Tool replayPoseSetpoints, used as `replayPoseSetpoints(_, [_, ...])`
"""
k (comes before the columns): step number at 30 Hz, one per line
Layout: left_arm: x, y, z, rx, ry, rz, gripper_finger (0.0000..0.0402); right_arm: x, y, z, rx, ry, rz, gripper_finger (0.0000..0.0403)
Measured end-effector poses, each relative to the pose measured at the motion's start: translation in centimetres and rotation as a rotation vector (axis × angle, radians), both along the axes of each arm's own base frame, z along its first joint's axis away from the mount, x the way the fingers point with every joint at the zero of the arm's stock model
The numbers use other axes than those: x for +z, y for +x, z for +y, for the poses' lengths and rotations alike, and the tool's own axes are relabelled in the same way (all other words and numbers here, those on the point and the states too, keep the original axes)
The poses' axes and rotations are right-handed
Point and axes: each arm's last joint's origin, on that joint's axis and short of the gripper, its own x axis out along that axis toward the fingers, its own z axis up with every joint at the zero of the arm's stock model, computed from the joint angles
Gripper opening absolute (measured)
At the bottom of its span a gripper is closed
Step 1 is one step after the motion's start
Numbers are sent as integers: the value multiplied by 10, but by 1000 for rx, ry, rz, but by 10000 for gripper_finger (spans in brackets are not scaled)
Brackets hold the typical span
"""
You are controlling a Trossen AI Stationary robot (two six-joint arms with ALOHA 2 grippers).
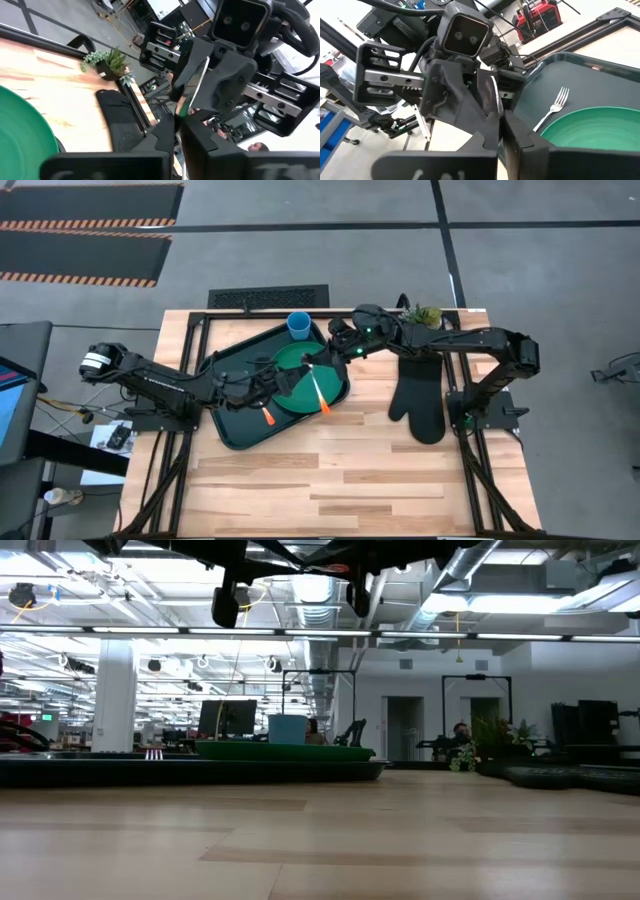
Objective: Pick and place plate/cup/fork/spoon on tray
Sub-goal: Put the orange spoon on the black serving tray to the left of the orange fork
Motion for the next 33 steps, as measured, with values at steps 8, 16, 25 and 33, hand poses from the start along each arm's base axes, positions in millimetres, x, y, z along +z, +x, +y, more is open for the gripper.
replayPoseSetpoints(8, [-5,-1,2,44,-44,29,1,-2,-1,-5,-2,-59,5,94])
replayPoseSetpoints(16, [-16,-17,3,69,-174,165,0,5,-28,-37,-50,-25,80,186])
replayPoseSetpoints(25, [-17,-82,-15,121,-317,384,0,27,-81,-44,-131,-144,187,218])
replayPoseSetpoints(33, [-34,-122,-23,235,-392,501,0,44,-117,-38,-191,-221,225,212])
